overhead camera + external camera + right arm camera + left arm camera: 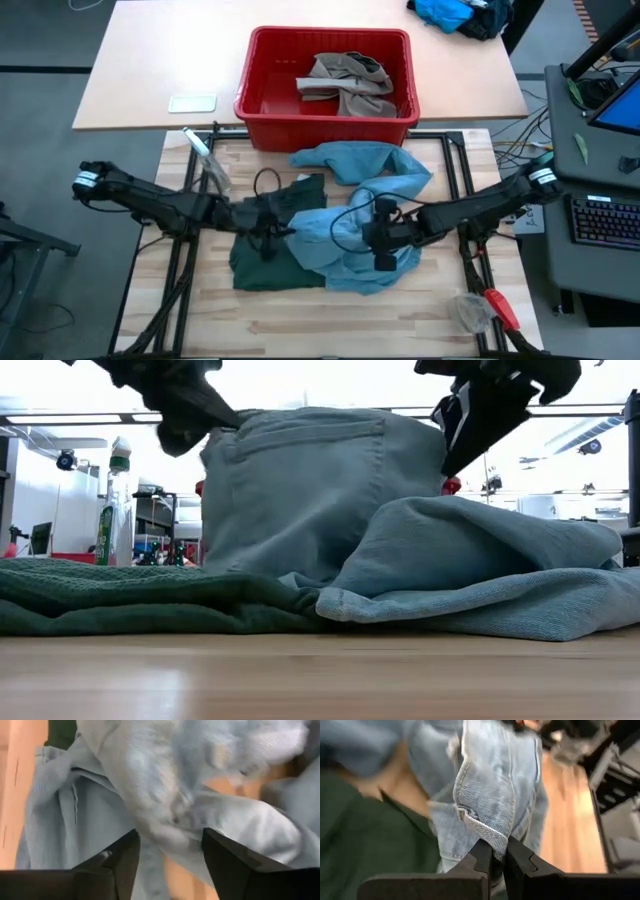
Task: Fold Laundry from Bin
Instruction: Fold the blue jeans
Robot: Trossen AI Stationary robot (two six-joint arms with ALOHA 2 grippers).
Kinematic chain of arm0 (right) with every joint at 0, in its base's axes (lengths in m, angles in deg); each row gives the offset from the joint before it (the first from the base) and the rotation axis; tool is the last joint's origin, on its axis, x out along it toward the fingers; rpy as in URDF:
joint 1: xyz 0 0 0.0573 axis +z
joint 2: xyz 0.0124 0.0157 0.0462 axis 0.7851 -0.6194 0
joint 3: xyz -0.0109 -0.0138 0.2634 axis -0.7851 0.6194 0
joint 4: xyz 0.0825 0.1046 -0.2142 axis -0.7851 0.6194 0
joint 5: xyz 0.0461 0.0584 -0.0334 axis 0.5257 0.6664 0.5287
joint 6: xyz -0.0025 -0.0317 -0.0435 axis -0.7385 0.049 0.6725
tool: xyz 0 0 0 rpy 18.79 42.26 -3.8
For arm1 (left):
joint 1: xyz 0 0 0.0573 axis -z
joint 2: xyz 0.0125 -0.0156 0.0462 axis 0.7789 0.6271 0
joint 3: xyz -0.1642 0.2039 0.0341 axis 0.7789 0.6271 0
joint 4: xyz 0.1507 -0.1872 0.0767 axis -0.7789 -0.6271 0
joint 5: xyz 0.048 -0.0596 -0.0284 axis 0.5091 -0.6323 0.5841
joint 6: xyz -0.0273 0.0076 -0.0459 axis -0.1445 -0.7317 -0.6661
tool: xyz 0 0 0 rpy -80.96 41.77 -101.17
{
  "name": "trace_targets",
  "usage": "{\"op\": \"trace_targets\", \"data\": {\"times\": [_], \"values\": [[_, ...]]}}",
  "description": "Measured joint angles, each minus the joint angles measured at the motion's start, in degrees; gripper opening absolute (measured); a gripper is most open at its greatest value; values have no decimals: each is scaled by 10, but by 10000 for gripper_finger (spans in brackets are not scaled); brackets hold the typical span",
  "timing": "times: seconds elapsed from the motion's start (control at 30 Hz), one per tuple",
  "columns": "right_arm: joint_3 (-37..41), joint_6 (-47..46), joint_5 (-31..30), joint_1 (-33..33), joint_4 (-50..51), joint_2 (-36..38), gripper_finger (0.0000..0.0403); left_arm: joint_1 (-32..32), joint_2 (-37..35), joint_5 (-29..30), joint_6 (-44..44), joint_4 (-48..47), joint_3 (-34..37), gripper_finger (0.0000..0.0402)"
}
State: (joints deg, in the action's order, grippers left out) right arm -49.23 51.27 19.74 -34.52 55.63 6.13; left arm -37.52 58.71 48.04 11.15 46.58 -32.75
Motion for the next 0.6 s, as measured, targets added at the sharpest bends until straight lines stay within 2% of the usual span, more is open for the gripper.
{"op": "trace_targets", "data": {"times": [0.17,0.27,0.37,0.47,0.6], "values": [[-25,9,-14,-1,55,38,225,52,4,46,-115,-112,0,4],[-27,10,-73,-8,57,68,226,85,4,83,-204,-193,0,4],[-27,3,-107,-42,52,89,227,115,4,93,-248,-216,0,4],[-27,-1,-63,-106,52,99,230,133,4,95,-261,-207,0,4],[-27,9,56,-211,52,97,236,140,4,91,-268,-205,0,4]]}}
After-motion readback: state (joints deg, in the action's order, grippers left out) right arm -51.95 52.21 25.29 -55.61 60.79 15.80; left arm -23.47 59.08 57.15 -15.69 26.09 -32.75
